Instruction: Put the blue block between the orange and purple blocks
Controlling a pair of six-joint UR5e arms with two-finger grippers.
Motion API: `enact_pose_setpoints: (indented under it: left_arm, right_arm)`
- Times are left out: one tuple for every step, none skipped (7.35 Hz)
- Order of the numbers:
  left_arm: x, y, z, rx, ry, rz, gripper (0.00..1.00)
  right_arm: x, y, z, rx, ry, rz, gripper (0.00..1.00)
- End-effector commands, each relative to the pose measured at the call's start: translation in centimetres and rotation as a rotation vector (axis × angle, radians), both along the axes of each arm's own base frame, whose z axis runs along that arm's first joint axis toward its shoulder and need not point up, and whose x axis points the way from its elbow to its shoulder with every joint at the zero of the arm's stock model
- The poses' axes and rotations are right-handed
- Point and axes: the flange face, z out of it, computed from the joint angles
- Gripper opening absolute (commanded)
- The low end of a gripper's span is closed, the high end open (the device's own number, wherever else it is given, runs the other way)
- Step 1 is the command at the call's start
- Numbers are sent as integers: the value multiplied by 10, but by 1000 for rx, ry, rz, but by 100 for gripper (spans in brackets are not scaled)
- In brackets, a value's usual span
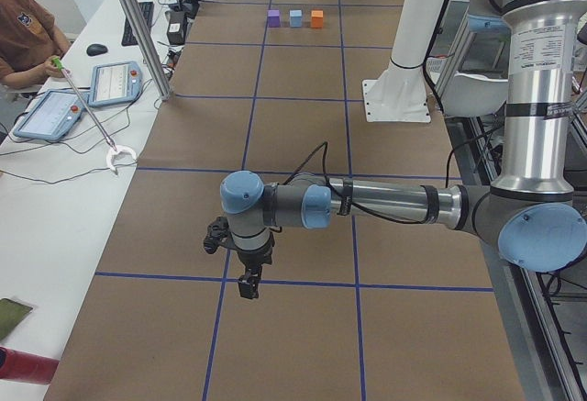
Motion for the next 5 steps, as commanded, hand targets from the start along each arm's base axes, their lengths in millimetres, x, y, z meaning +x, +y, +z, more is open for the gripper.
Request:
enact_pose_setpoints:
  left_arm:
    - [-14,2,0,-2,13,-31,100]
    - [-15,3,0,-2,15,-34,100]
    - [-15,2,-1,0,15,-36,100]
    - [-15,1,-3,4,15,-37,100]
    - [-15,-2,-7,8,15,-42,100]
  right_arm:
    - [0,2,9,-20,-3,1,100]
    - [-1,1,12,-26,-3,0,100]
    - [-1,2,13,-26,-3,-1,100]
    - [-1,2,13,-28,-3,-1,100]
    - [-1,2,13,-29,-5,0,100]
